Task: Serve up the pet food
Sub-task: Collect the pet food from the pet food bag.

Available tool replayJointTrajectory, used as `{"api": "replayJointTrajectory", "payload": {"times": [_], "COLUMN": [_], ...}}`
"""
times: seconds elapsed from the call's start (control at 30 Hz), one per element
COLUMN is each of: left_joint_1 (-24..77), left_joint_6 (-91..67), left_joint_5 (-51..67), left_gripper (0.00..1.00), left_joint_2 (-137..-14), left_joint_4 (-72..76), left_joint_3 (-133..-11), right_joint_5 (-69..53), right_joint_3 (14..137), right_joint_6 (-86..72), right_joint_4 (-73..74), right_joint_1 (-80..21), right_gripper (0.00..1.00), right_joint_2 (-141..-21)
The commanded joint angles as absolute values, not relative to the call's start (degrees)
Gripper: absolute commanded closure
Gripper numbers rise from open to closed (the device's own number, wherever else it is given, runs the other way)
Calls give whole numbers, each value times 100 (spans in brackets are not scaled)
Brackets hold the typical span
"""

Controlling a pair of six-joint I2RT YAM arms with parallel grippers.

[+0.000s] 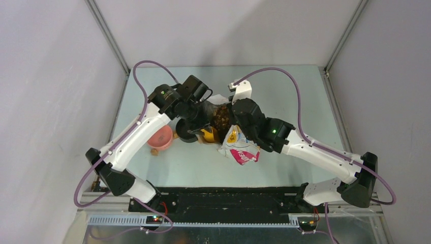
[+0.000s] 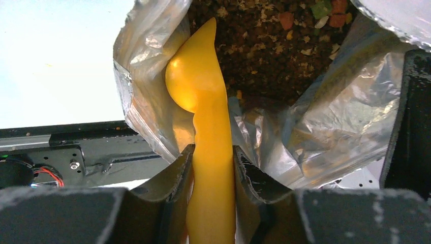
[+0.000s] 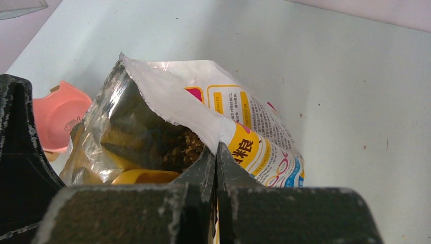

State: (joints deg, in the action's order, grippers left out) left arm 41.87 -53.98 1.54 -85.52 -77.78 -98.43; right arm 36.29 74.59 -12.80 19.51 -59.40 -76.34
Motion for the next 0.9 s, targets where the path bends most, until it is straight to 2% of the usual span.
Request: {"api": "replayJointTrajectory", "payload": {"times": [0.0,0.13,0.3,0.43,0.57,0.7,0.87], "left_joint_1": [4147,4138,4126,4090,4056,3987,3899], "left_joint_6": [-5126,-4846,-4739,-4785,-5018,-5360,-5783], "left_joint_5": [-199,771,833,1228,1915,2044,2699], "left_gripper": [100,100,100,100,100,100,100], "left_joint_2": [-8678,-8716,-8906,-8839,-8462,-7961,-7736], "left_joint_4": [-8488,-7185,-6426,-5262,-3620,-1796,-327], "left_joint_3": [-9749,-9213,-9024,-8621,-7673,-6501,-5917], "right_joint_5": [3979,3999,4013,4047,4053,4126,4308], "right_joint_3": [7514,7444,7323,7268,6874,6447,6239], "right_joint_6": [-1257,-1321,-1407,-1703,-2160,-2525,-2619], "right_joint_4": [1681,1624,1548,1709,1698,1742,1960], "right_joint_1": [-5990,-5993,-5974,-5873,-5683,-5478,-5353], "right_gripper": [100,100,100,100,100,100,100], "right_joint_2": [-7456,-7396,-7297,-7224,-6934,-6605,-6259]}}
